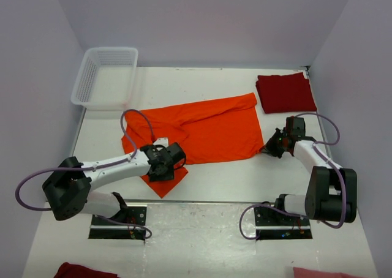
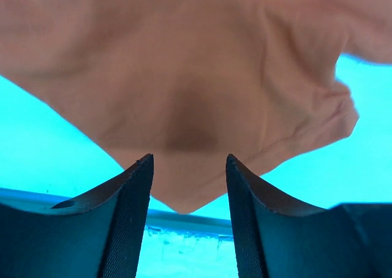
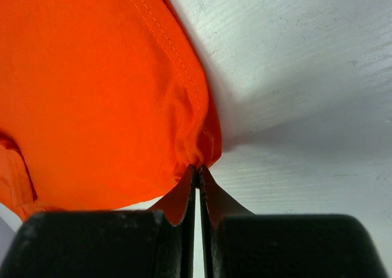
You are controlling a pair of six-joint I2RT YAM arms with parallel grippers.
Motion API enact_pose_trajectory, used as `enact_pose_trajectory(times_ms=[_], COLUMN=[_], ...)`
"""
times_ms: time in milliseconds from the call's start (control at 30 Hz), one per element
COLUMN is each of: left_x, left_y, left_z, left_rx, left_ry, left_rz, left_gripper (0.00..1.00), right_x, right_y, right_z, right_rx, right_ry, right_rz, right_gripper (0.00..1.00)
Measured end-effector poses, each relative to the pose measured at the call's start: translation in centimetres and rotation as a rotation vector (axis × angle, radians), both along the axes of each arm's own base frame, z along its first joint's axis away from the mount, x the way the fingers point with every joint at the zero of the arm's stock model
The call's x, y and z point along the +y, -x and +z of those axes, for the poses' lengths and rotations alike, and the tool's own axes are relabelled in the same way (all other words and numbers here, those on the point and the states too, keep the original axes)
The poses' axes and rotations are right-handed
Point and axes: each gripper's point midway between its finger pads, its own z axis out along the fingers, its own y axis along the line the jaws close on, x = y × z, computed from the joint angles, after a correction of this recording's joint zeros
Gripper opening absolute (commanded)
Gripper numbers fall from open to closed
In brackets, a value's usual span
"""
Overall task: Fold and stack the t-shirts
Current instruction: Grap the side of the flattened tshirt closest away from the robot with both arms
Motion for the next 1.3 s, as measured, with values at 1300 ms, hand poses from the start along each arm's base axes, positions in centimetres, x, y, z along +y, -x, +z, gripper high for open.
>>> enact_pose_trajectory(times_ms=[1300], left_x=[-0.9], left_y=[6.6], left_z=[-2.5], left_rx=[0.077], left_ry=[0.042], left_rz=[-0.025], left_gripper=[0.45], right_x=[0.3], right_y=[-0.4], right_z=[0.7], right_rx=[-0.041], right_ry=[-0.012], right_rz=[0.017], right_gripper=[0.0])
